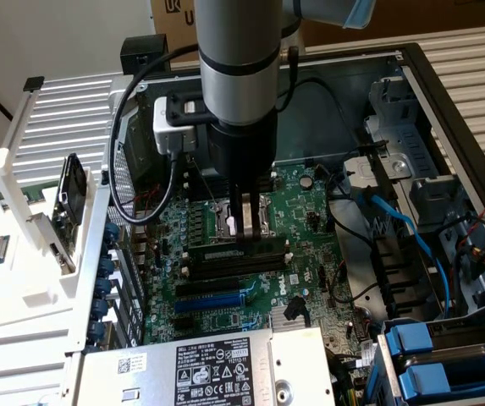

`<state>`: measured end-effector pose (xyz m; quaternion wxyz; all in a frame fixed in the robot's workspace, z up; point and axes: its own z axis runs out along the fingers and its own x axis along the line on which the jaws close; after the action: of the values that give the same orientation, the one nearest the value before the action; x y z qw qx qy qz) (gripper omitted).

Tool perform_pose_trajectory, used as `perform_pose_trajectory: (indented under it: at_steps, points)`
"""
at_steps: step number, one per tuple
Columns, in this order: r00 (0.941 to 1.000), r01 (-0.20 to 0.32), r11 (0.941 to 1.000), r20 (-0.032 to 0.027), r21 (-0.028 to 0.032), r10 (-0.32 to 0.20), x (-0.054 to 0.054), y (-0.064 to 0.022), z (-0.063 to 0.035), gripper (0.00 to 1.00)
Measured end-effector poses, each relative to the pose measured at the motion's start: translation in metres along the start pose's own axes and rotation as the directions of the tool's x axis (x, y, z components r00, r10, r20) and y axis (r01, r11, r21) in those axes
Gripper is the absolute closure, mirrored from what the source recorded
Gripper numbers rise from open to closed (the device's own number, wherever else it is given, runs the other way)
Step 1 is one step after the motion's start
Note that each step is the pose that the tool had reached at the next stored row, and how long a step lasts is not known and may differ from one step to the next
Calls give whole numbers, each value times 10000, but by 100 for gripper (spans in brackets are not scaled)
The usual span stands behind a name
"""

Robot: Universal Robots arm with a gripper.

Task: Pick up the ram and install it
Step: 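Insert the ram into the slot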

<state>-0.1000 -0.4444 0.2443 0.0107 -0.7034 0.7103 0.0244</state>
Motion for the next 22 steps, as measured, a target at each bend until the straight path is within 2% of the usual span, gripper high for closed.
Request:
perform_pose_trajectory:
  at_steps: [9,22]
  points:
    - [9999,-144,9998,5,103,144,-6,39,26,88]
    - [9999,-151,9997,5,166,151,-6,45,56,88]
